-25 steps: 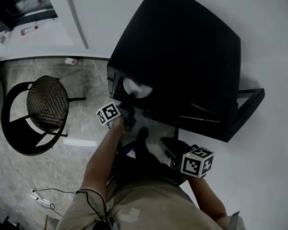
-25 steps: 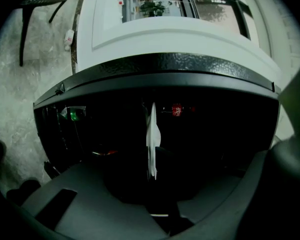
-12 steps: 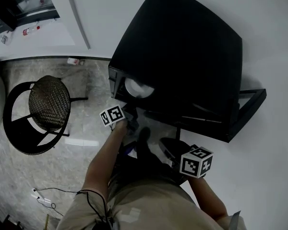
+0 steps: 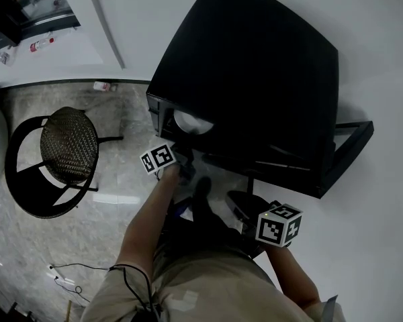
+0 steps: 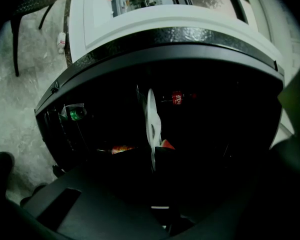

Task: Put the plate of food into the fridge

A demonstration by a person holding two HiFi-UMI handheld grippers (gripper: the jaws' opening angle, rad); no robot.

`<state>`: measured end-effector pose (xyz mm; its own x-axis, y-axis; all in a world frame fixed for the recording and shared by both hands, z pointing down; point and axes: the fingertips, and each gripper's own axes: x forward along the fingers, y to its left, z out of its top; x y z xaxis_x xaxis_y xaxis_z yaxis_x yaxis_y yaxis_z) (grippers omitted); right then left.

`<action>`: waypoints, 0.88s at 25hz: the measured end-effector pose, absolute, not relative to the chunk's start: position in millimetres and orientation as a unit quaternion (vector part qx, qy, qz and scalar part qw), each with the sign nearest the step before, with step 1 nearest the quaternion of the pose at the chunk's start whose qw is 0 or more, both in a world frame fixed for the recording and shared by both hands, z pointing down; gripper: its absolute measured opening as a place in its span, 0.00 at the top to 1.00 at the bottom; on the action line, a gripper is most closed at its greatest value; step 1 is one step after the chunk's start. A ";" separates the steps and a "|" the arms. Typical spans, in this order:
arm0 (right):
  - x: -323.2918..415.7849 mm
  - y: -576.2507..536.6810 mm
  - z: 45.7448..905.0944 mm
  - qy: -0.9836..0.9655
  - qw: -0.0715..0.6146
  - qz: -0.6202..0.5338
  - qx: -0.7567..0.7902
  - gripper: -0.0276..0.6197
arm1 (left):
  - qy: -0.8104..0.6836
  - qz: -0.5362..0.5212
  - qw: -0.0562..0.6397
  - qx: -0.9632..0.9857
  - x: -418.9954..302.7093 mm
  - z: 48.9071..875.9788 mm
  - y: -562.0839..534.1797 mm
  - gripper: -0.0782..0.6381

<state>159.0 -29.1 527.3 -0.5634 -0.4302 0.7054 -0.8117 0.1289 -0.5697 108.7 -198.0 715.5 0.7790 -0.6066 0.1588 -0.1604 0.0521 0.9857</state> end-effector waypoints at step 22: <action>157.4 -19.8 531.2 -0.731 0.203 0.494 0.425 0.91 | -0.291 -0.216 0.660 0.658 100.8 705.5 -216.4 0.72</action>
<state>157.4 -19.8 531.2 -0.5564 -0.4197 0.7172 -0.8218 0.1503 -0.5496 100.8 -216.4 705.5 0.7372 -0.6681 0.1006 -0.0980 0.0416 0.9943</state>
